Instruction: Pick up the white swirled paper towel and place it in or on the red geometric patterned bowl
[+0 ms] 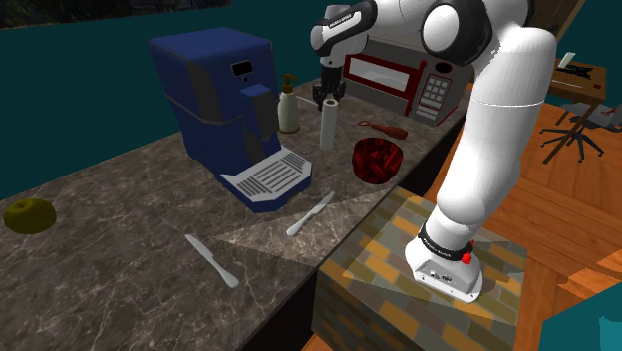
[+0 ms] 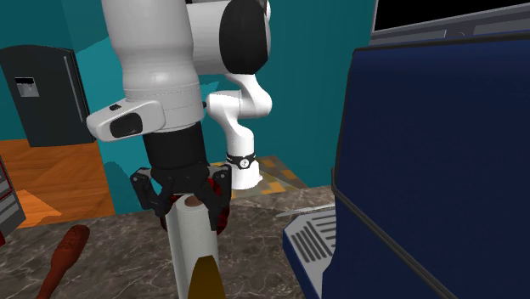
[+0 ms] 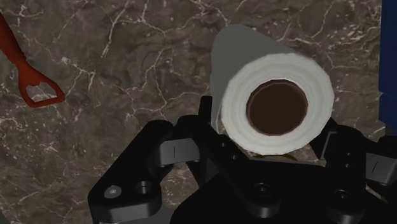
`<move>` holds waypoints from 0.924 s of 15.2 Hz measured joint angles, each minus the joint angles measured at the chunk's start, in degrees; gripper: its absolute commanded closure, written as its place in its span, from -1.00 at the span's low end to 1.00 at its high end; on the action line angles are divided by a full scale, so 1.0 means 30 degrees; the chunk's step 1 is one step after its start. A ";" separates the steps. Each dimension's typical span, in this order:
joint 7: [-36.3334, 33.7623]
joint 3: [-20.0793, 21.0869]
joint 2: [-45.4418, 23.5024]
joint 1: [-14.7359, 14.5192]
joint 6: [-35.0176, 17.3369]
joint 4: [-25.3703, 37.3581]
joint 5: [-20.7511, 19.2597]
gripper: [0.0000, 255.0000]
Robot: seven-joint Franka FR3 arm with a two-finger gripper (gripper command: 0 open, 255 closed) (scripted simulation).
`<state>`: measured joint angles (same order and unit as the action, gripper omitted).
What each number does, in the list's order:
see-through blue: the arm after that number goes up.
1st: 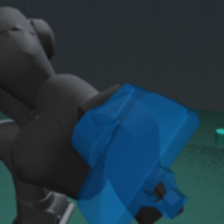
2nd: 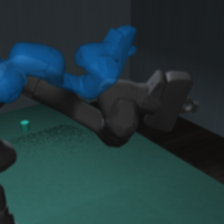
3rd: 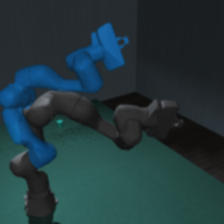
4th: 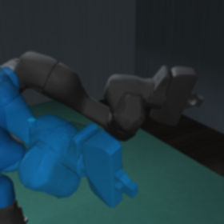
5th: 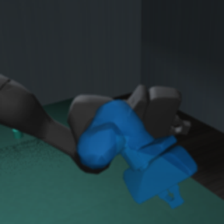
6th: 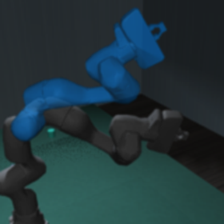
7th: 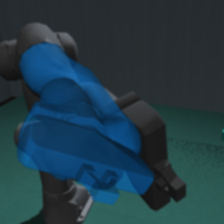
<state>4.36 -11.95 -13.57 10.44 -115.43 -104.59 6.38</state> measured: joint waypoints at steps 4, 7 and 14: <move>-0.0005 -0.0002 0.0004 0.0000 -0.0001 -0.0007 -0.0004 1.00; -0.0002 -0.0005 0.0003 0.0003 0.0000 -0.0002 -0.0006 1.00; -0.0092 -0.0032 0.0317 -0.0003 0.0941 0.0622 -0.0105 1.00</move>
<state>4.09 -12.04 -12.62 10.43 -112.60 -102.72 6.06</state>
